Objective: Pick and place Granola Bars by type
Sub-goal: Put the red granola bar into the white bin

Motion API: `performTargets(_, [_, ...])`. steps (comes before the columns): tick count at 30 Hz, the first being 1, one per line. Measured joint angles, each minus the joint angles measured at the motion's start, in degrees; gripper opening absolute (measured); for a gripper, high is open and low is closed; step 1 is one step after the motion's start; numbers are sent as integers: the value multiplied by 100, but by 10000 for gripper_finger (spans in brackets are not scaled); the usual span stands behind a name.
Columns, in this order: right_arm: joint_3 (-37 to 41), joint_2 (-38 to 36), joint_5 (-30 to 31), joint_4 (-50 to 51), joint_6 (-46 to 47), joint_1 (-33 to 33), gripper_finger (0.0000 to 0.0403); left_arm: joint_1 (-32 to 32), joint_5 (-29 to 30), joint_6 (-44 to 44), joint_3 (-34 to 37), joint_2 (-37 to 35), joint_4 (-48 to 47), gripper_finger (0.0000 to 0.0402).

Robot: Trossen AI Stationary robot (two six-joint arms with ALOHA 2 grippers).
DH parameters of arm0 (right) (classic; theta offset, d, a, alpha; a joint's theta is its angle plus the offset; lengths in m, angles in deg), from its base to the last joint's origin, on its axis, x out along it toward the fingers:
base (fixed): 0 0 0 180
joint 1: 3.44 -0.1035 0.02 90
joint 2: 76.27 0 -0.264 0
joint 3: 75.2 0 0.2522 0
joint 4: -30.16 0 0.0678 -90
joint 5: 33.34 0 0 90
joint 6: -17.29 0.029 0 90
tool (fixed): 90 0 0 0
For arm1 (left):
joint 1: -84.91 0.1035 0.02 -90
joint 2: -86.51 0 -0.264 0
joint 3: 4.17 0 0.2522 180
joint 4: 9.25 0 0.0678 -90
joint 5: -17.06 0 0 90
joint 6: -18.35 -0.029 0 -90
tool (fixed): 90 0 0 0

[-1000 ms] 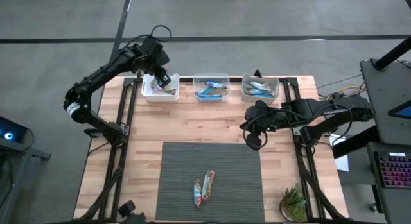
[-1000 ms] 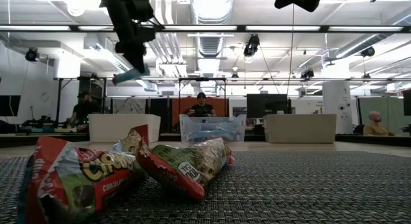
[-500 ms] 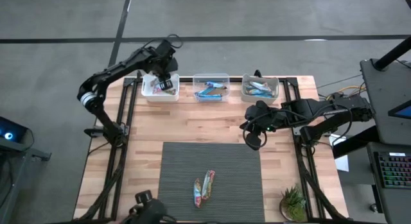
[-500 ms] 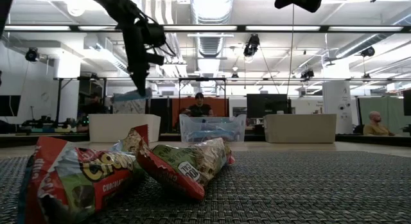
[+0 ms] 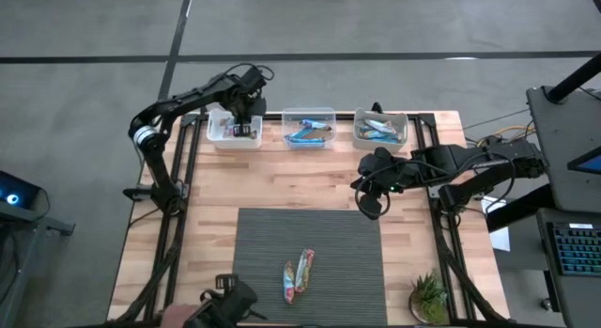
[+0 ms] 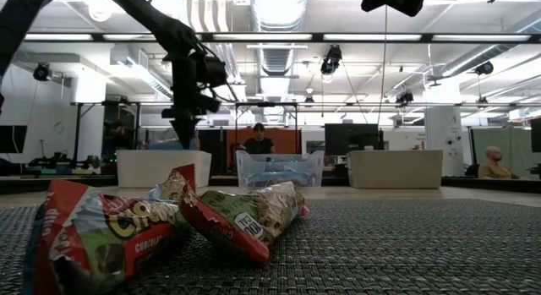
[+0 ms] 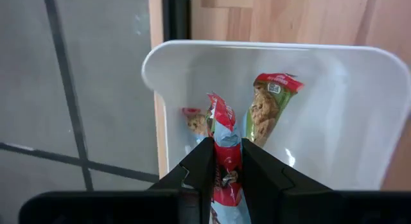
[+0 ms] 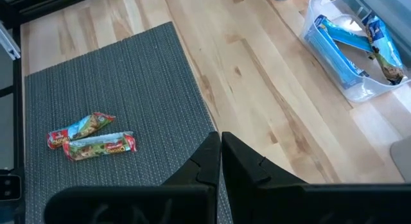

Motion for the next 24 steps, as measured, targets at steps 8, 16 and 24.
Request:
performTargets(8, [0,0,4,1,0,-1,9,9,-1,-438,2,324,71,53])
performTargets(16, [0,0,15,0,-2,0,9,11,-1,-807,2,382,136,53])
performTargets(24, [0,0,20,0,-2,0,9,11,-3,-707,2,382,150,53])
